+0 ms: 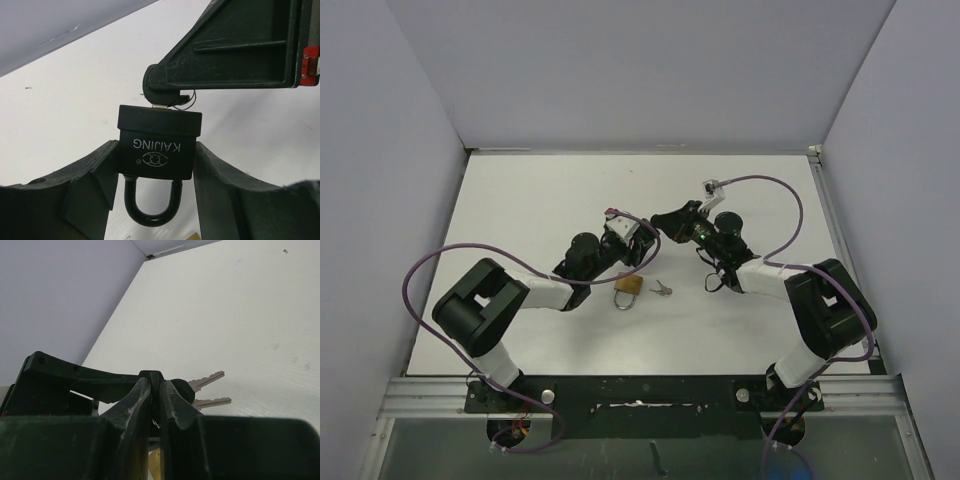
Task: Unlock with the key
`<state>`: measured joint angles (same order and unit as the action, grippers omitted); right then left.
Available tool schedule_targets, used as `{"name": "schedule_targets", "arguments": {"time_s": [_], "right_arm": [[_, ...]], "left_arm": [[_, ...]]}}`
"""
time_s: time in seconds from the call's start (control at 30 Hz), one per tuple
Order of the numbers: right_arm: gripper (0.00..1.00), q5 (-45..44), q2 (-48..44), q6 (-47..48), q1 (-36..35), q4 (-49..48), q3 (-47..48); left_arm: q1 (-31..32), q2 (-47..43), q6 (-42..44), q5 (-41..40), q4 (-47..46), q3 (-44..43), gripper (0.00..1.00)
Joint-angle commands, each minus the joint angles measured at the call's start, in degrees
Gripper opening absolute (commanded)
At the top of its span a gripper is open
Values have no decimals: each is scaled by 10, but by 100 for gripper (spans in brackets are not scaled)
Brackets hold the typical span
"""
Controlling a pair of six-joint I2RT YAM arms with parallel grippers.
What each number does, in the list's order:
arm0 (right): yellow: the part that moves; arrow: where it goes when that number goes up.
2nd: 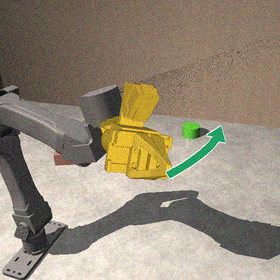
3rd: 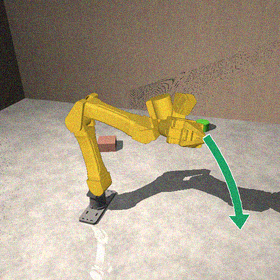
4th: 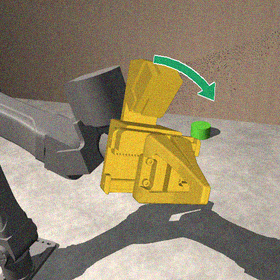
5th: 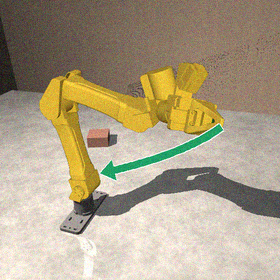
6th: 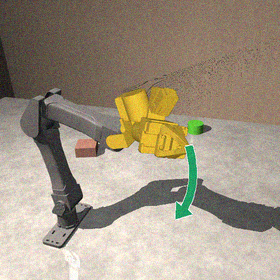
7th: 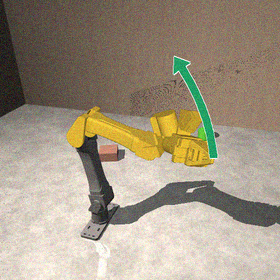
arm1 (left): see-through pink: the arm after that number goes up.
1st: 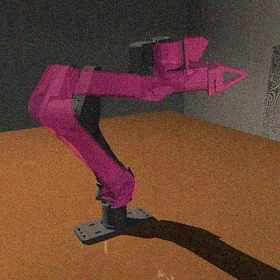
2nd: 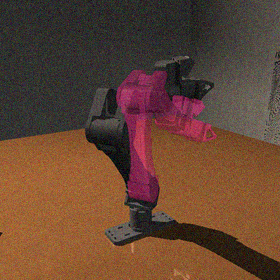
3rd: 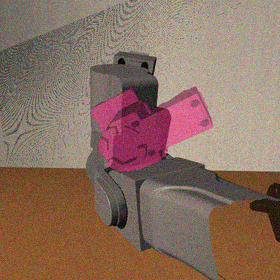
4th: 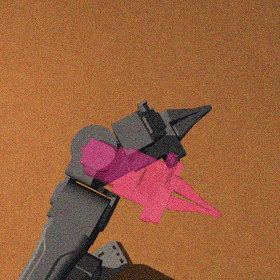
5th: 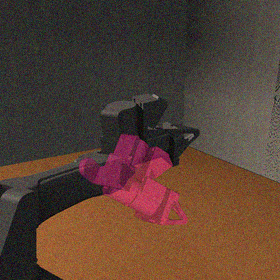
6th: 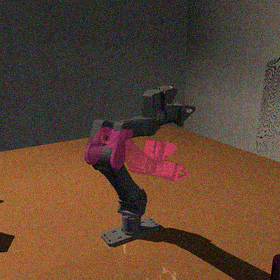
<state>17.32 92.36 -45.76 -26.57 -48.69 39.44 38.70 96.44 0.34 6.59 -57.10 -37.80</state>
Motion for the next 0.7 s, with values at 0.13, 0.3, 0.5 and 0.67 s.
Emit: {"name": "schedule_targets", "arguments": {"time_s": [0.13, 0.3, 0.5, 0.67], "right_arm": [[0, 172, 21, -9, -44, 170, -17], [0, 176, 25, -9, -44, 181, -9], [0, 184, 29, -6, -44, 202, 2], [0, 184, 32, -10, -44, 201, 3]], "left_arm": [[-7, -55, -30, -83, -299, -43, 0], [-7, -51, -34, -93, -298, -40, 0], [-6, -47, -45, -108, -297, -31, 0], [-2, -40, -44, -134, -297, -25, 0]]}}
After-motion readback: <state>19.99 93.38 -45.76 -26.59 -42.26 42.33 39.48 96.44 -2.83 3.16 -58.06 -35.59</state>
